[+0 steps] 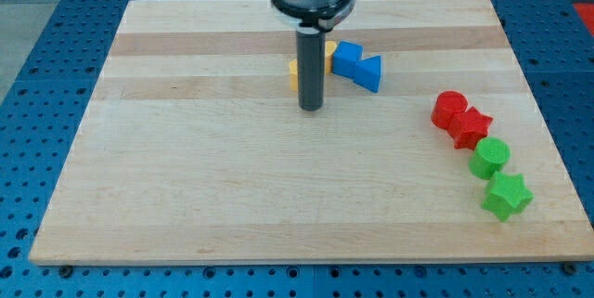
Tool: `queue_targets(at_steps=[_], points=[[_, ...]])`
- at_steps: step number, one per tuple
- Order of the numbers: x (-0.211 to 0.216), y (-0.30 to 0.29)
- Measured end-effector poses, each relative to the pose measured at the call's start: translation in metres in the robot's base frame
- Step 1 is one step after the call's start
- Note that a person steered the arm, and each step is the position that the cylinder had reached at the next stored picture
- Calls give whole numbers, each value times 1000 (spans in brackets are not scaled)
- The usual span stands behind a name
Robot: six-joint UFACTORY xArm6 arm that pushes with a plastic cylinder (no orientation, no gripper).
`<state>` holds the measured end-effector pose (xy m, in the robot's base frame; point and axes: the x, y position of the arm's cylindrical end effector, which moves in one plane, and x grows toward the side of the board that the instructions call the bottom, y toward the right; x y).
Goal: Move the yellow hexagon closer to the yellow heart
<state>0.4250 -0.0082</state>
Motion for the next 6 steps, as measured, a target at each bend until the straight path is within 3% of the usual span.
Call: queue_targets(at_steps=[2, 6], points=[[-12, -48], [-31, -30]])
